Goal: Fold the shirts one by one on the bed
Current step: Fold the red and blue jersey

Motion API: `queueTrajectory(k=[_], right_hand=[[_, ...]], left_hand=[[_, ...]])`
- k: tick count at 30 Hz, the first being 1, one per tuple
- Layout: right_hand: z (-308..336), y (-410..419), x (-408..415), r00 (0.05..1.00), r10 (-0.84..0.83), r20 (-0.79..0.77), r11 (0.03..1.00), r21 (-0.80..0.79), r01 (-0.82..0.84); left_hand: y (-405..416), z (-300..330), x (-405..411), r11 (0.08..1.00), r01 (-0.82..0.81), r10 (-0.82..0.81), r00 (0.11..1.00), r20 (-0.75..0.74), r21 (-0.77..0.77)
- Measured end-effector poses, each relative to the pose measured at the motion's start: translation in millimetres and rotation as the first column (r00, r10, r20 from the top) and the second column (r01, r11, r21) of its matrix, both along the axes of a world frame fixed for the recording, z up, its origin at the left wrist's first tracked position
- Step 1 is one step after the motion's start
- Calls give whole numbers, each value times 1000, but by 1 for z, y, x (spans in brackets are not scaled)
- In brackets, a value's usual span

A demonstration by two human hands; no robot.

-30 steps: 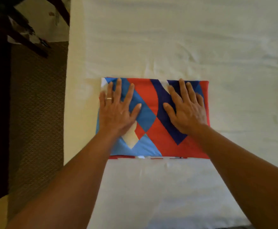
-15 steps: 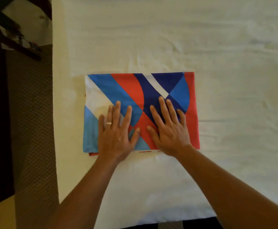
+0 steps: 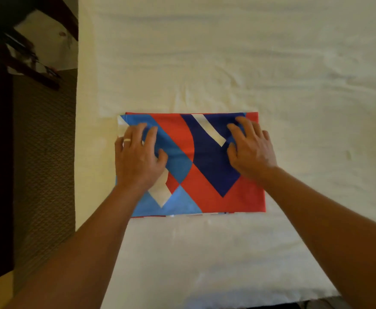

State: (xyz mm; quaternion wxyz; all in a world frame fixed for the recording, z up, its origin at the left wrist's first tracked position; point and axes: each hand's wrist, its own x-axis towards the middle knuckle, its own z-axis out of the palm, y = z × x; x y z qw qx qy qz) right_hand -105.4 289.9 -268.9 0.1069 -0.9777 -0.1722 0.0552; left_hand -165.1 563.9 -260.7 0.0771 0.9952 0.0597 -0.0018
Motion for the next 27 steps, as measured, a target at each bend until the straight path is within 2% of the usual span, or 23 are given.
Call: queueTrajectory(k=[4,7,10,14,19,22,25,27], right_hand=[[14,5,50,974,48,-221,980,-176,-89],[16,13,70,958,40,-283,972,-211,-103],[18,15,75,948,6,-318,981,-183,-68],[35,13,72,965,42,-258,987,-141,-81],[87,10,84,979,-5,-205,995,93,24],[129,6,97,999,-24,-46,975,219,33],[165,5,106,994,30,106,950,307,-62],[186,5,105,981,74,180,944,305,-128]], left_hand=[[20,6,52,995,94,-86,964,-250,19],[28,6,70,988,145,-122,949,-291,59],[27,8,75,996,82,-67,952,-299,37],[31,23,69,996,38,-54,973,-223,-76],[36,74,76,988,62,-66,998,-24,-144],[36,121,84,987,88,-77,993,88,-135],[36,161,87,987,114,-90,976,197,-114],[34,184,81,991,116,-96,967,235,-71]])
